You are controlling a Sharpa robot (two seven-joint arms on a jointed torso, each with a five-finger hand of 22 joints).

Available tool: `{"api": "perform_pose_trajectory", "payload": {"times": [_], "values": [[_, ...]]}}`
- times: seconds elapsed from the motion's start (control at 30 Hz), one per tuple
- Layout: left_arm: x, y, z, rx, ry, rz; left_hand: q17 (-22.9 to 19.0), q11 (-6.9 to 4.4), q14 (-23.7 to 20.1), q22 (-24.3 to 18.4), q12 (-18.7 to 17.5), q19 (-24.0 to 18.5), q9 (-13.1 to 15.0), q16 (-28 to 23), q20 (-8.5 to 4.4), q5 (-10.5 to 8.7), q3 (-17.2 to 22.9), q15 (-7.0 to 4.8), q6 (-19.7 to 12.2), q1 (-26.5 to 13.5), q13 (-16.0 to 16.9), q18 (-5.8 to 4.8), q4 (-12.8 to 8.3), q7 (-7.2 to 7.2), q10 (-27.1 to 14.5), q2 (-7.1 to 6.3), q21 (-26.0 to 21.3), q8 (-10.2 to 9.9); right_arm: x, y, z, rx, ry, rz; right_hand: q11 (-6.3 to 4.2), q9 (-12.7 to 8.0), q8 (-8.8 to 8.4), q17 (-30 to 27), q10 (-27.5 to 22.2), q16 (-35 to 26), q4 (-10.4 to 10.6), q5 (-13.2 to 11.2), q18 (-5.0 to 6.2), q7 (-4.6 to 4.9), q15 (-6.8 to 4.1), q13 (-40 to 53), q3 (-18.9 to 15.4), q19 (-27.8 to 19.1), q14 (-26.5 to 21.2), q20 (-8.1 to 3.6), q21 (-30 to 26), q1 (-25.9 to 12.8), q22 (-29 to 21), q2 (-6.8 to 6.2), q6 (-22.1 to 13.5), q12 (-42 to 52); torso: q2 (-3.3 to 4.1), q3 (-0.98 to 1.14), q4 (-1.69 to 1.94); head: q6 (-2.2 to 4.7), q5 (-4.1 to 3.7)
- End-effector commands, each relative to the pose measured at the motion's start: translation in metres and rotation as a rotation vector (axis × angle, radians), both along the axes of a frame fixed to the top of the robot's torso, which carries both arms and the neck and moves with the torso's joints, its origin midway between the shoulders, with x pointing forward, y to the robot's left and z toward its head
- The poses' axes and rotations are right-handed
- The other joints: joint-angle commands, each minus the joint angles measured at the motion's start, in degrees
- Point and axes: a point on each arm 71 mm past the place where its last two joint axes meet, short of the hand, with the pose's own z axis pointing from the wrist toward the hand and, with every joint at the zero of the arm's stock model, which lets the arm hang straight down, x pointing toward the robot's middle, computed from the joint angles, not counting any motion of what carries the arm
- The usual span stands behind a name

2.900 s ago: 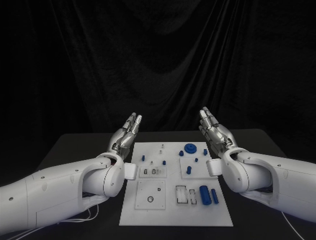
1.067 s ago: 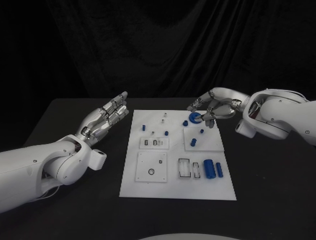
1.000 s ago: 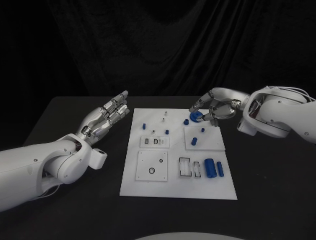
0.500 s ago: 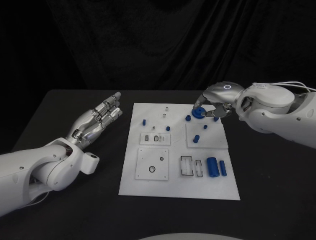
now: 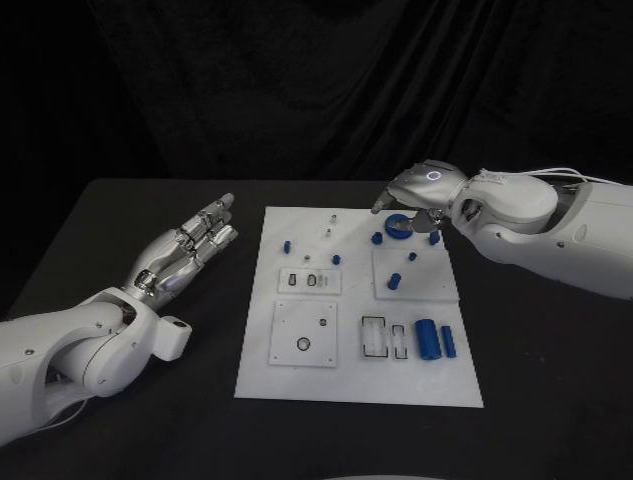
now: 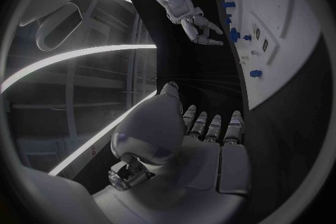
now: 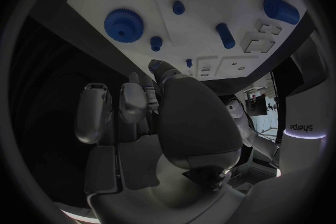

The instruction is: Assemble the parts on the task board

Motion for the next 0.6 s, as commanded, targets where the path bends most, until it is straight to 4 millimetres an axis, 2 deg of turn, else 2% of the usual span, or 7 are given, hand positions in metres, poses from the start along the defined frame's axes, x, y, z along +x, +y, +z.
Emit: {"api": "perform_pose_trajectory", "payload": {"times": [0.03, 0.1, 0.3, 0.47, 0.6], "values": [[-0.004, -0.002, 0.013, -0.07, -0.157, -0.031, -0.03, 0.54, 0.15, 0.07, 0.18, -0.04, 0.04, -0.15, 0.3, 0.55, 0.47, 0.43, 0.25, 0.84, 0.08, 1.05, -0.09, 0.04, -0.02, 0.03, 0.2, -0.16, 0.0, 0.001, -0.002, -0.015, -0.026, 0.018, 0.02, -0.39, -0.38, 0.39, 0.94, 0.54, 0.53, -0.29, -0.65, -0.47, 0.03, 0.1, 0.02, 0.45, 0.36, -0.02, 0.5, -0.89, 0.52, 0.0, -1.62, -0.48, 0.55, -0.04, 0.14, 0.28, -0.37], [-0.004, -0.001, 0.013, -0.07, -0.157, -0.03, -0.02, 0.56, 0.16, 0.07, 0.17, -0.04, 0.04, -0.14, 0.33, 1.48, 0.69, 0.46, 0.29, 1.47, 0.08, 1.06, -0.14, 0.03, -0.06, -0.05, 0.22, -0.18, 0.001, 0.002, -0.004, -0.02, -0.018, 0.022, -0.02, -0.49, -0.35, 0.52, 1.0, 0.64, 0.56, -0.3, -0.68, -0.98, 0.03, 0.07, 0.07, 0.47, 0.36, 0.0, 0.68, -0.93, 0.82, -0.08, -2.1, -0.88, 0.74, -0.03, 0.19, 0.54, -0.53], [-0.004, 0.0, 0.013, -0.07, -0.156, -0.03, -0.02, 0.49, 0.16, 0.06, 0.14, -0.04, 0.04, -0.15, 0.33, 1.62, 0.71, 0.45, 0.33, 1.56, 0.06, 1.06, -0.13, 0.03, -0.11, -0.08, 0.22, -0.17, 0.001, 0.002, -0.013, -0.04, 0.014, 0.022, -0.05, -0.55, -0.32, 0.51, 0.89, 0.64, 0.66, -0.32, -0.67, -1.17, 0.01, 0.04, 0.0, 0.41, 0.33, -0.01, 0.72, -1.14, 0.9, -0.19, -2.45, -1.34, 1.1, 0.07, 0.35, 1.12, -0.74], [-0.003, -0.001, 0.013, -0.071, -0.155, -0.033, -0.02, 0.45, 0.15, 0.05, 0.1, -0.08, 0.03, -0.15, 0.32, 1.75, 0.73, 0.45, 0.22, 1.63, 0.05, 1.06, -0.12, 0.03, -0.16, -0.09, 0.19, -0.19, 0.001, 0.003, -0.019, -0.037, 0.039, 0.02, 0.02, -0.58, -0.26, -0.02, 0.39, 0.26, 0.66, -0.31, -0.57, -1.23, 0.05, -0.01, -0.01, 0.07, 0.08, 0.02, 0.47, -1.17, 0.56, -0.25, -2.83, -2.23, 1.29, 0.08, 0.33, 1.6, -0.75], [-0.003, -0.001, 0.013, -0.072, -0.154, -0.036, -0.02, 0.44, 0.16, 0.05, 0.1, -0.07, 0.02, -0.14, 0.32, 1.88, 0.76, 0.48, 0.19, 1.7, 0.05, 1.05, -0.1, 0.02, -0.17, -0.08, 0.21, -0.2, 0.001, 0.003, -0.021, -0.032, 0.058, 0.015, 0.2, -0.5, -0.08, -0.14, 0.34, 0.14, 0.59, -0.3, -0.57, -0.87, 0.13, 0.03, 0.05, -0.01, -0.04, 0.07, 0.46, -1.06, 0.61, -0.2, -2.61, -2.6, 1.43, 0.12, 0.17, 1.44, -0.59]]}}
